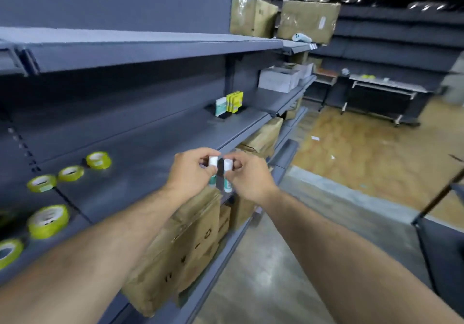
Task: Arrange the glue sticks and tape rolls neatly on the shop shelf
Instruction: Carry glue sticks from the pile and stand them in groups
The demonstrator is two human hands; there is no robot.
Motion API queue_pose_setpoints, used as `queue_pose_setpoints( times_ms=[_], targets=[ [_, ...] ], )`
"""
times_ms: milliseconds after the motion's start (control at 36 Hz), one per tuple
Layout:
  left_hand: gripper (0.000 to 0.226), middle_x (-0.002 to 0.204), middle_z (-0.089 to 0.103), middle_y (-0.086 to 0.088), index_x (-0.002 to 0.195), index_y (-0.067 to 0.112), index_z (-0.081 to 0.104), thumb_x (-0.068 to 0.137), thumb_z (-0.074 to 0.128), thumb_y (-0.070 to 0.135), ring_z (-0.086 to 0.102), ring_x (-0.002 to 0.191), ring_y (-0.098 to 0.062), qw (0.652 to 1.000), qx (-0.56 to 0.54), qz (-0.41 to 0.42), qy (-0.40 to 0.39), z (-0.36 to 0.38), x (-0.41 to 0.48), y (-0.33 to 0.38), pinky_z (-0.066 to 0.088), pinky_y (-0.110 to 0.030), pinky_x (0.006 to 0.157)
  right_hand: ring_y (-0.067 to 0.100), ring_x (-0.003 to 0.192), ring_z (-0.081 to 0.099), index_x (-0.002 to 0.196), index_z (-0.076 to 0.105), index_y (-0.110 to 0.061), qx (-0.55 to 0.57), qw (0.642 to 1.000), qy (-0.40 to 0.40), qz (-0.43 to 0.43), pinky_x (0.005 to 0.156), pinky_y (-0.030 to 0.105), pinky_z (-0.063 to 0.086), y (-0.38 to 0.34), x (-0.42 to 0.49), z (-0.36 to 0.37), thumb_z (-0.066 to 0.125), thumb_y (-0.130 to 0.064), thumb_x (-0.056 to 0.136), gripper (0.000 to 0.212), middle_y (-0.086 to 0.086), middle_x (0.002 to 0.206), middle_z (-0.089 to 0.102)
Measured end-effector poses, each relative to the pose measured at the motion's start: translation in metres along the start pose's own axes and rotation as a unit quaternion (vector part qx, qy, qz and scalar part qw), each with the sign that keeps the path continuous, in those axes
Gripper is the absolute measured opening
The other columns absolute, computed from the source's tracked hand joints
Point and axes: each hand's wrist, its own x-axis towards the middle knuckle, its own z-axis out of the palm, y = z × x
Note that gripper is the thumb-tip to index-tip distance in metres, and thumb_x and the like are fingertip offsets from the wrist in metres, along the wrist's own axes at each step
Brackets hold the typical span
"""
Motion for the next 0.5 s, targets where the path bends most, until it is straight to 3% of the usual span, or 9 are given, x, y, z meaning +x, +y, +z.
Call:
queue_pose_setpoints(
  times_ms=[83,139,278,417,500],
  targets=[
    [0.038,0.081,0.071,0.012,0.089,0.04,0.074,0.078,0.074,0.003,0.066,0.077,-0.008,1.0,-0.008,0.011,-0.028,0.033,0.04,0.005,0.048,-0.011,0.069,0.007,0.072,0.06,0.114,0.069,-0.025,-0.006,0.999,0.012,0.031,0.068,0.023,0.055,0.02,0.032,-0.024,0.063,-0.008,0.091,0.029,-0.016,0.078,0.06],
    [0.045,0.076,0.071,0.016,0.079,0.049,0.068,0.077,0.073,0.004,0.066,0.074,-0.005,0.998,-0.007,0.026,-0.049,0.054,0.065,0.008,0.051,-0.018,0.069,0.006,0.073,0.062,0.109,0.07,-0.027,-0.014,0.998,0.033,0.042,0.061,0.019,0.052,0.035,0.051,-0.038,0.062,-0.008,0.089,0.028,-0.016,0.08,0.062],
    [0.028,0.073,0.066,0.022,0.085,0.036,0.071,0.079,0.07,0.008,0.059,0.071,0.008,0.994,0.033,0.051,-0.089,0.102,0.119,0.017,0.04,-0.011,0.058,0.013,0.076,0.068,0.095,0.065,-0.037,-0.053,0.995,0.047,0.066,0.064,0.036,0.06,0.076,0.095,-0.062,0.061,-0.015,0.086,0.024,-0.007,0.089,0.069],
    [0.021,0.078,0.068,0.017,0.086,0.035,0.069,0.079,0.069,0.014,0.063,0.077,-0.008,0.99,0.075,0.067,-0.101,0.148,0.173,0.014,0.046,-0.023,0.065,0.01,0.064,0.061,0.103,0.066,-0.032,-0.045,0.994,0.062,0.075,0.052,0.021,0.046,0.122,0.143,-0.085,0.064,-0.013,0.089,0.024,-0.014,0.07,0.059],
    [0.023,0.073,0.066,0.02,0.084,0.035,0.069,0.078,0.07,0.013,0.061,0.072,-0.001,0.991,0.075,0.052,-0.097,0.174,0.201,0.009,0.044,-0.019,0.062,0.015,0.066,0.065,0.11,0.067,-0.029,-0.029,0.995,0.053,0.076,0.06,0.036,0.058,0.151,0.174,-0.093,0.063,-0.013,0.09,0.025,-0.01,0.072,0.062]
  ],
)
